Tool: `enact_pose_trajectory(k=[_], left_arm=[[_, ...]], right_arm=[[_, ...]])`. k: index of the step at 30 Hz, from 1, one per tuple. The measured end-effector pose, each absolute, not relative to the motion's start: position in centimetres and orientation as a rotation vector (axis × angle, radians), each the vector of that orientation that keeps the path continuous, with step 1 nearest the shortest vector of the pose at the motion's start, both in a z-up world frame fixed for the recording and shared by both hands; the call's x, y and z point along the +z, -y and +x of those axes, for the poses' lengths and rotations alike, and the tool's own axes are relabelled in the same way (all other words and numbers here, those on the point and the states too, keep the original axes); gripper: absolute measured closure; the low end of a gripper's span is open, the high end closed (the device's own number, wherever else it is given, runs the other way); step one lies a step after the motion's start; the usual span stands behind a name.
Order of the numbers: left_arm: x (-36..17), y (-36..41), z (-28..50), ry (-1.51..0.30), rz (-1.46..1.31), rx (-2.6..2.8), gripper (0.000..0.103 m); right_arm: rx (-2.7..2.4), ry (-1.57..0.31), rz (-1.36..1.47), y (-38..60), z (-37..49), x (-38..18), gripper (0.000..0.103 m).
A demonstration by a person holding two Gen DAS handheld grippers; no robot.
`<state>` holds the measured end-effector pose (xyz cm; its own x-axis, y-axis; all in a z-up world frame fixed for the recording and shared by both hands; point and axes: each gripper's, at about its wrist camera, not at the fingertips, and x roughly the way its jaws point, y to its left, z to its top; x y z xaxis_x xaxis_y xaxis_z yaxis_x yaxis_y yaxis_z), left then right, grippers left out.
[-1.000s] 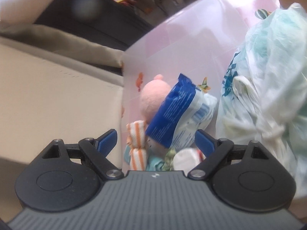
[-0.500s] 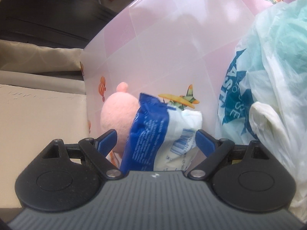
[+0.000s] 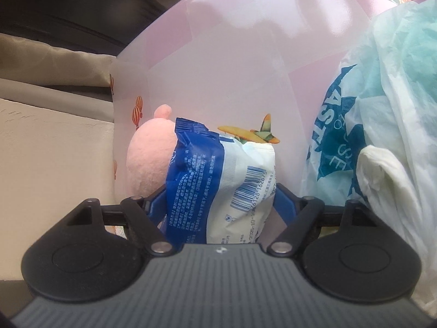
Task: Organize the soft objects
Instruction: 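Carry the blue-and-white bag into the cardboard box and release it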
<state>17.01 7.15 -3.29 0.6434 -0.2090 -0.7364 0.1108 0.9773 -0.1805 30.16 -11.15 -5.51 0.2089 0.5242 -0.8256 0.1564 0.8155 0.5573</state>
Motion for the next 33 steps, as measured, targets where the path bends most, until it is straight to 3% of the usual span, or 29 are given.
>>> enact_pose_trajectory(k=[7,19,27,33], left_arm=[[0.2,-8.2,14.1,-0.801,-0.14,-0.156,0.061],[5.1,-7.0,8.3,-0.704,-0.12,-0.204,0.039],[2.9,-5.9,6.4,-0.76,-0.138,-0.202,0.036],[0.9,-5.8,5.3,-0.819,-0.164,-0.157,0.036]], right_arm=[[0.339,-1.24,0.786,14.0,29.2,-4.3,0.028],[0.512,-1.05,0.932,21.6,23.7,3.8,0.028],[0.38,-0.824,0.622,36.1,17.7,13.7,0.028],[0.185,-0.859,0.335,45.8,17.4,13.4,0.028]])
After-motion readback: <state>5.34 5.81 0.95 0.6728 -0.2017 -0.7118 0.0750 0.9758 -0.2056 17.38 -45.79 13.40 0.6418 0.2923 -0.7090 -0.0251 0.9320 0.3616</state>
